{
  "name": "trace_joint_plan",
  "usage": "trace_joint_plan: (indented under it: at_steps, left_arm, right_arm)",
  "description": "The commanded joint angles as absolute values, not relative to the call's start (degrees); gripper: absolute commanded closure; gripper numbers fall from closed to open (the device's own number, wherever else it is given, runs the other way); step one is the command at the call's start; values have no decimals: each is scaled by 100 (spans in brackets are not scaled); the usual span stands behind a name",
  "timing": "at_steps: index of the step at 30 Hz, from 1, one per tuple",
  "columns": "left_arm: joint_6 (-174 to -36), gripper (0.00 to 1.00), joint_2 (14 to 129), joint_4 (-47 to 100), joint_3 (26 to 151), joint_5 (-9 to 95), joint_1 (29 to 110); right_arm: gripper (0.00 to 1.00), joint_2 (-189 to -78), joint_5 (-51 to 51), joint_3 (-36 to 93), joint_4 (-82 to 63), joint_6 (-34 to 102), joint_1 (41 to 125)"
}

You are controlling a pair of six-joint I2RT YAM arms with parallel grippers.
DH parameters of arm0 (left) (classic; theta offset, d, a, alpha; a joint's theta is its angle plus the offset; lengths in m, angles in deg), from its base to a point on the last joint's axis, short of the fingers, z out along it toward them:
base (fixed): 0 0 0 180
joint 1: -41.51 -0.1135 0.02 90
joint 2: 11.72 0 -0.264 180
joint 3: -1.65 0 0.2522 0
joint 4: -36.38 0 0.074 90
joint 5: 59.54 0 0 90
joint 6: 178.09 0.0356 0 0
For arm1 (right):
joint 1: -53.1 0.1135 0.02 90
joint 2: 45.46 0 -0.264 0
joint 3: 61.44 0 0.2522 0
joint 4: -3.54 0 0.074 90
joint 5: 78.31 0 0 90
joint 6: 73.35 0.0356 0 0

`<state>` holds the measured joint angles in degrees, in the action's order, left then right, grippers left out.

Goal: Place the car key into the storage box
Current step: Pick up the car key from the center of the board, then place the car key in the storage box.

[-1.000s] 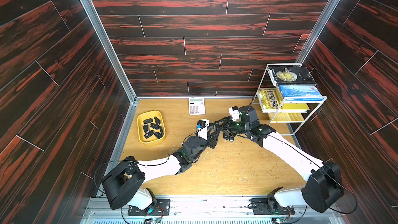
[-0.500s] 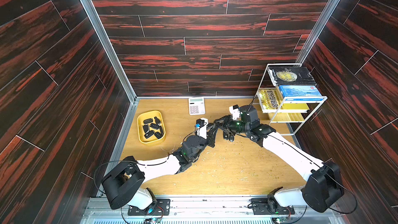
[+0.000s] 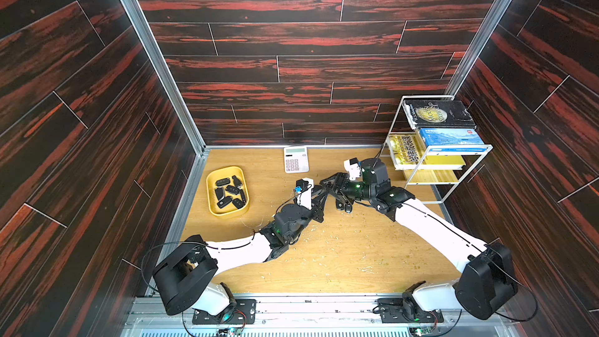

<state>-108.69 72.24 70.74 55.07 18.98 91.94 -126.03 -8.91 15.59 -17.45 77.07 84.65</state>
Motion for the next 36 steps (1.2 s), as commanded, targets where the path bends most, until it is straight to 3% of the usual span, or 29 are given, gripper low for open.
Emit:
trace_joint_plan:
  at_steps: [1,12,23,30,36]
  left_arm:
    - [-10787,100,7045,7092,5606,1932,9213]
    - [-10518,100,5795,5397,5346,1315,8953]
    - [-10481,100,3994,1868,5791,1691,7388]
    - [-10968,100,4021,-285,6872,1599,6297]
    - [-10670,100,4876,-1329,7798,2236,4794]
  right_arm:
    - [33,-12706,-967,1691,-1737,7625,8500]
    - [21,-13319,-761,2303,-1906,7325,8423]
    - [17,-13696,-1096,2233,-936,7433,8353]
    - [2,-13990,-1116,2503,-1484,6662,8253]
    - [1,-13791,-1121,2256,-1673,5697,8221]
